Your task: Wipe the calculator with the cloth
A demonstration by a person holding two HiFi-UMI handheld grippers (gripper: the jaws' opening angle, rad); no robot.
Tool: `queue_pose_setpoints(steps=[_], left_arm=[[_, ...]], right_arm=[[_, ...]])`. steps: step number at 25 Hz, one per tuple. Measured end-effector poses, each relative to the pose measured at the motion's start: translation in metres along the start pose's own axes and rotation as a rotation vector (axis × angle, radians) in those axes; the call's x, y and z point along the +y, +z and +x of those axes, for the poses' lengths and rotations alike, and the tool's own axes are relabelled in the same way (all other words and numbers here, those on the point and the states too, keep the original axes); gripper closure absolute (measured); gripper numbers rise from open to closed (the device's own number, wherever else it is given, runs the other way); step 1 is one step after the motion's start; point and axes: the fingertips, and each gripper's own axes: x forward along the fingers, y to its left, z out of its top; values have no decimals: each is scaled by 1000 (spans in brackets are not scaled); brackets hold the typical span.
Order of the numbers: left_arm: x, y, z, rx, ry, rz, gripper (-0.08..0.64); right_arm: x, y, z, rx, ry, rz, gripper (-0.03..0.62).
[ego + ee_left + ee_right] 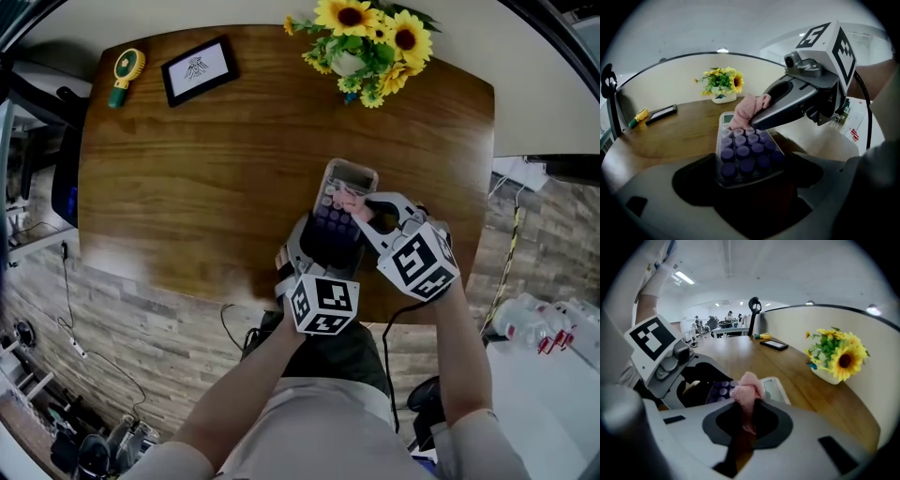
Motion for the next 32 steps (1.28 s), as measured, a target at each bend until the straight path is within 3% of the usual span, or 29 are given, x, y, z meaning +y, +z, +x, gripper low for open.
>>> queue_pose_setpoints(steps=[4, 7, 10, 13, 16, 20, 24, 27, 32], left_arm=[[-2, -1, 1, 6, -8, -2, 92], [-2, -1, 0, 5, -9, -3, 92], [-1, -1, -1, 6, -9, -1, 92], [-1, -1, -1, 7, -10, -2, 92], [0, 1, -1, 4, -10, -1, 92], [0, 1, 0, 1, -6, -2, 92], [-1, 1, 0, 2, -10, -2, 92], [0, 0, 1, 3, -10, -2, 92], [0, 0, 1, 5, -12, -2, 92]], right_arm=[[-6, -21, -14, 95, -43, 31, 552], [-21, -34, -28, 177, -121, 62, 551], [-34, -10, -40, 71, -143, 177, 549], [-30, 33, -38, -98, -68, 254, 548], [-16, 63, -18, -171, 23, 242, 546], [8, 62, 18, -104, 82, 181, 543], [18, 38, 29, 6, 68, 106, 545], [21, 22, 21, 34, 63, 63, 548], [19, -6, -3, 69, 54, 111, 548]])
